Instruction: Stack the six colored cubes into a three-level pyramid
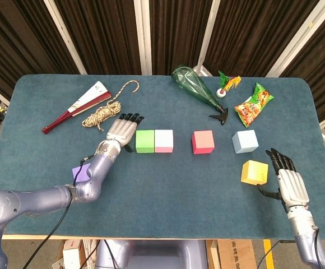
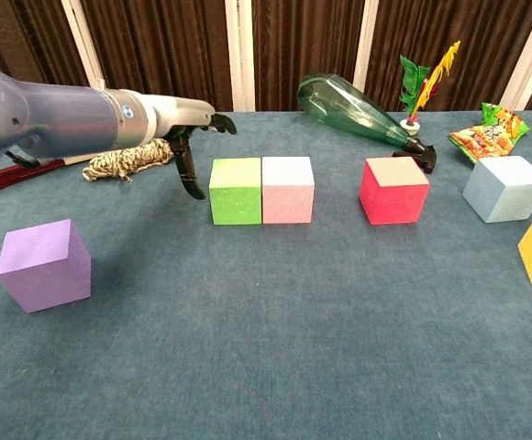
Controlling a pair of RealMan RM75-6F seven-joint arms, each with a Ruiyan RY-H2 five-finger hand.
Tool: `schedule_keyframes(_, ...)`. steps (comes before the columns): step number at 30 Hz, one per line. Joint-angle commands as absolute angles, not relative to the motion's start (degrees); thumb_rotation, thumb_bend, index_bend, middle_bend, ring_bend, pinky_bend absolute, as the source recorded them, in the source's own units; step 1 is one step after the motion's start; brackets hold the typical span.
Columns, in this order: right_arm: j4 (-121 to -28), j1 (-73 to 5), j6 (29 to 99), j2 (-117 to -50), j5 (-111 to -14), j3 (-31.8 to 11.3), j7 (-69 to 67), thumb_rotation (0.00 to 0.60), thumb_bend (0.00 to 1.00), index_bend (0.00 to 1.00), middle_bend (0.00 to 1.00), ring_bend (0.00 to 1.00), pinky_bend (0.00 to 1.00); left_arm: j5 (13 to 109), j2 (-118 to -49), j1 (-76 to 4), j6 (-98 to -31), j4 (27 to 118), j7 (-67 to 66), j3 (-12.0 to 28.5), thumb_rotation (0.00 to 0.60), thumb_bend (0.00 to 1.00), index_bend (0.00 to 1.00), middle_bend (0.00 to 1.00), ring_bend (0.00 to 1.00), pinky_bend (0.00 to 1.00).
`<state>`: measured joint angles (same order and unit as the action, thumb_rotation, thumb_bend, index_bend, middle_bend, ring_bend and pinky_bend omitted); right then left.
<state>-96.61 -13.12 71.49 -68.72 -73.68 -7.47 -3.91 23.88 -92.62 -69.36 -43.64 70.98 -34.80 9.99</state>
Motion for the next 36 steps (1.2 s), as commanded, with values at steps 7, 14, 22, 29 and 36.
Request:
schedule_keyframes(7, -96.77, -13.08, 71.66, -68.78, -74.04, -7.4, -4.06, 0.6, 0.29, 0.0, 0.0, 0.0, 0.0, 20.4, -89.17, -68.67, -46.26, 73.87, -37.73, 8.38, 0.6, 0.13, 0.0, 0.0, 0.0, 0.03)
schedule_keyframes(14, -96.86, -13.07, 71.75, -68.86, -74.16, -7.39, -4.08, 0.6, 0.29, 0.0, 0.0, 0.0, 0.0, 22.07, -91.23, -68.99, -48.13, 72.1, -38.13, 8.79, 0.6, 0.25, 0.0, 0.0, 0.0, 0.03)
schedule_keyframes(22, -96.64, -13.1, 71.49, -68.75, -73.62, -7.66, -4.58, 0.6, 0.29, 0.0, 0.0, 0.0, 0.0, 22.04, -94.91, -70.01, -48.7, 68.56, -40.24, 9.39, 0.6, 0.36, 0.0, 0.0, 0.0, 0.03)
schedule_keyframes(29, -96.55, -13.11, 71.27, -68.58, -73.33, -7.8, -5.02, 0.6, 0.29, 0.0, 0.0, 0.0, 0.0, 21.07, -97.69, -70.55, -47.94, 65.59, -41.86, 9.79, 0.6, 0.37, 0.0, 0.0, 0.0, 0.03)
schedule_keyframes(36, -96.47, -13.12, 71.1, -68.48, -72.98, -7.94, -5.24, 0.6, 0.29, 0.0, 0.0, 0.0, 0.0, 20.56, -100.4, -71.12, -46.95, 62.36, -43.25, 10.3, 0.6, 0.37, 0.0, 0.0, 0.0, 0.03)
